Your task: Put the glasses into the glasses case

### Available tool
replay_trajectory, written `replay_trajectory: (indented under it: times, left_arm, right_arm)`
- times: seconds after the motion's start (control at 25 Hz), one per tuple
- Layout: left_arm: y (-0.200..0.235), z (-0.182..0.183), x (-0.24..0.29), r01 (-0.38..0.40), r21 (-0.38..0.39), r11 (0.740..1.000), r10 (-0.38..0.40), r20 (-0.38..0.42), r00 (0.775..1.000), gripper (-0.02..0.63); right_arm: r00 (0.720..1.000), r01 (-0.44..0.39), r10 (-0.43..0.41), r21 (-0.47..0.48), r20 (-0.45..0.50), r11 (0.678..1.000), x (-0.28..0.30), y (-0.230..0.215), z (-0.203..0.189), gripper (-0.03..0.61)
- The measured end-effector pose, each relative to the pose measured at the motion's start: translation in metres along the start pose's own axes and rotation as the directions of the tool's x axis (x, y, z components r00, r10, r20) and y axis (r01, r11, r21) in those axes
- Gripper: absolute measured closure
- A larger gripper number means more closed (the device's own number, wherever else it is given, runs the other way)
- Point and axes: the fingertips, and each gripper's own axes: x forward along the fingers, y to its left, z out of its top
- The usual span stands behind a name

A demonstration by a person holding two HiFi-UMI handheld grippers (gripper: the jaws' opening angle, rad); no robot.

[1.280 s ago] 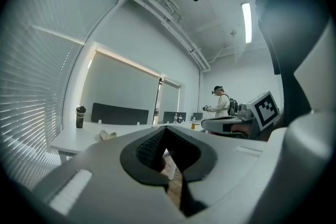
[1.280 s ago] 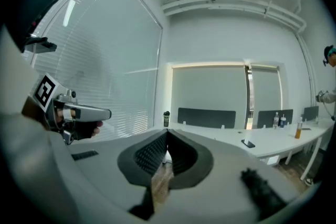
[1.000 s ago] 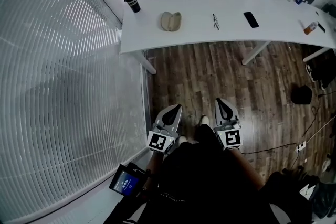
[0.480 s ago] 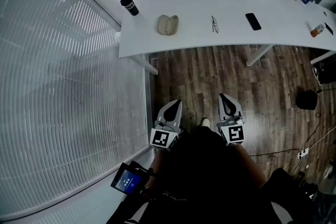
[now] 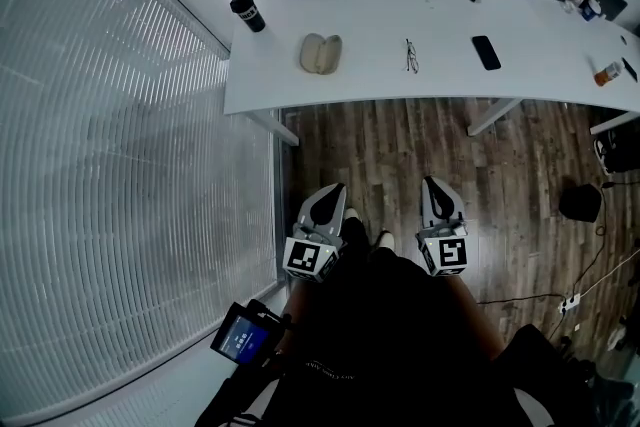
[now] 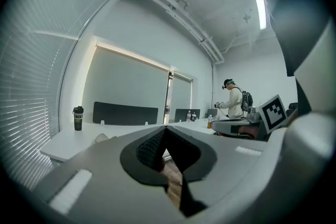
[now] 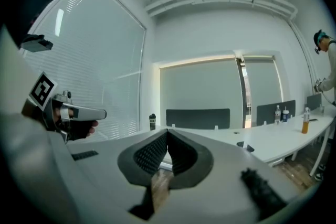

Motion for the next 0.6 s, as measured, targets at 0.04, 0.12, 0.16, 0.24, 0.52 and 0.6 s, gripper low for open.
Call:
replay_trajectory:
  times: [0.04, 0.12, 0.16, 0.24, 0.52, 0.6]
  left_arm:
    - [0.002, 0.000, 0.003, 0.006, -0.001, 1.000, -0.006, -0.004, 1.000, 0.606]
    - [0.001, 0.002, 0.011, 0.025, -0.002, 1.000, -0.025, -0.001, 1.000, 0.606]
    - [0.000, 0.005, 0.016, 0.038, 0.006, 0.999, -0.038, 0.007, 0.999, 0.606]
    - [-0.002, 0.008, 0.022, 0.057, 0.017, 0.998, -0.057, 0.012, 0.998, 0.606]
    - [0.027, -0.001, 0.035, 0.071, -0.015, 0.997, -0.072, -0.026, 0.997, 0.606]
    - [0.038, 0.004, 0.040, 0.064, -0.045, 0.997, -0.065, -0.016, 0.998, 0.606]
  right_arm:
    - [1.000, -0.002, 0.002, 0.000, 0.001, 1.000, 0.002, 0.002, 0.001, 0.571]
    - [1.000, -0.005, 0.005, 0.001, -0.007, 1.000, 0.007, 0.000, 0.001, 0.571]
    - [1.000, -0.005, 0.005, 0.001, -0.014, 1.000, 0.011, -0.002, -0.001, 0.571]
    - [1.000, 0.004, -0.004, 0.008, -0.027, 1.000, 0.016, -0.004, -0.006, 0.571]
    - [0.999, 0.000, 0.000, 0.000, -0.048, 1.000, 0.045, 0.005, -0.002, 0.571]
    - [0.999, 0.000, 0.000, -0.007, -0.054, 1.000, 0.053, 0.009, 0.002, 0.571]
